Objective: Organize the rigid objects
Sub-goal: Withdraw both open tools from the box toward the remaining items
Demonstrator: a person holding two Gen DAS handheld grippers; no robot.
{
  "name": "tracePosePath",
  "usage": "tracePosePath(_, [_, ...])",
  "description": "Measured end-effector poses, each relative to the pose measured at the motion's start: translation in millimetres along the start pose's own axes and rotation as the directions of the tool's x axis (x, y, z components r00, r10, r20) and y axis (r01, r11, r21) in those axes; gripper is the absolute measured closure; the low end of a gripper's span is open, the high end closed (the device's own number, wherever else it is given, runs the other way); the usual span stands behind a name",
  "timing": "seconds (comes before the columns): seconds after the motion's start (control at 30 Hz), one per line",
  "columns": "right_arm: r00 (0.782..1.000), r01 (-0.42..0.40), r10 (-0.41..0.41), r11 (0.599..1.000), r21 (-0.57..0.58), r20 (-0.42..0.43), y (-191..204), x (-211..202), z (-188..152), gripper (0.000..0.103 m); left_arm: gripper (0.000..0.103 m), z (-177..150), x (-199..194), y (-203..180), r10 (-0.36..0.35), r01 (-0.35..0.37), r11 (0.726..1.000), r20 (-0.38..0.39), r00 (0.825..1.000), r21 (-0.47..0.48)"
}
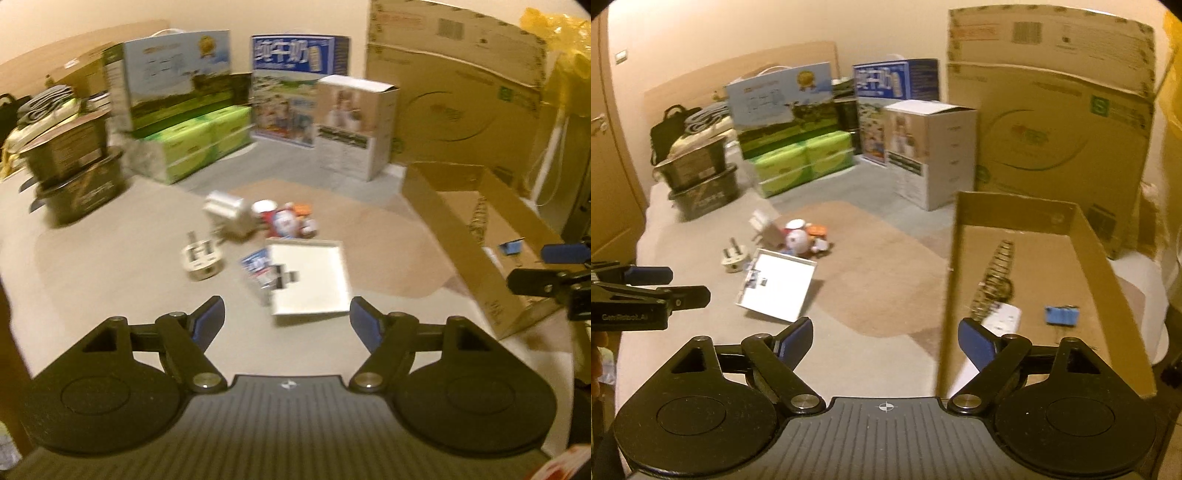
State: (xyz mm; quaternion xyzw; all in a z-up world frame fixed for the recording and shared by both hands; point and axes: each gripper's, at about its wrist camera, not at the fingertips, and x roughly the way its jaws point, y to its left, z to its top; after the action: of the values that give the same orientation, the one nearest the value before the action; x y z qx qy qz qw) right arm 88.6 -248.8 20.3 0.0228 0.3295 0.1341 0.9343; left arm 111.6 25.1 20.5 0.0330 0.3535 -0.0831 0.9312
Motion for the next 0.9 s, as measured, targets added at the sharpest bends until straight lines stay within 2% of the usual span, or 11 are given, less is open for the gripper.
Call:
tracePosePath(0.33, [0.999,-0.046,0.046,0.999,-0.018,-0.015,36,18,0,0.016,0.027,-12,1,40,0.054,-0.054,0.998,-0.023,0.998,-0.025])
tracePosePath(0.9, [0.995,-0.076,0.077,0.997,0.008,-0.057,84,75,1,0.008,0.027,-18,29,90,0.070,-0.071,0.997,-0.053,0.996,-0.017])
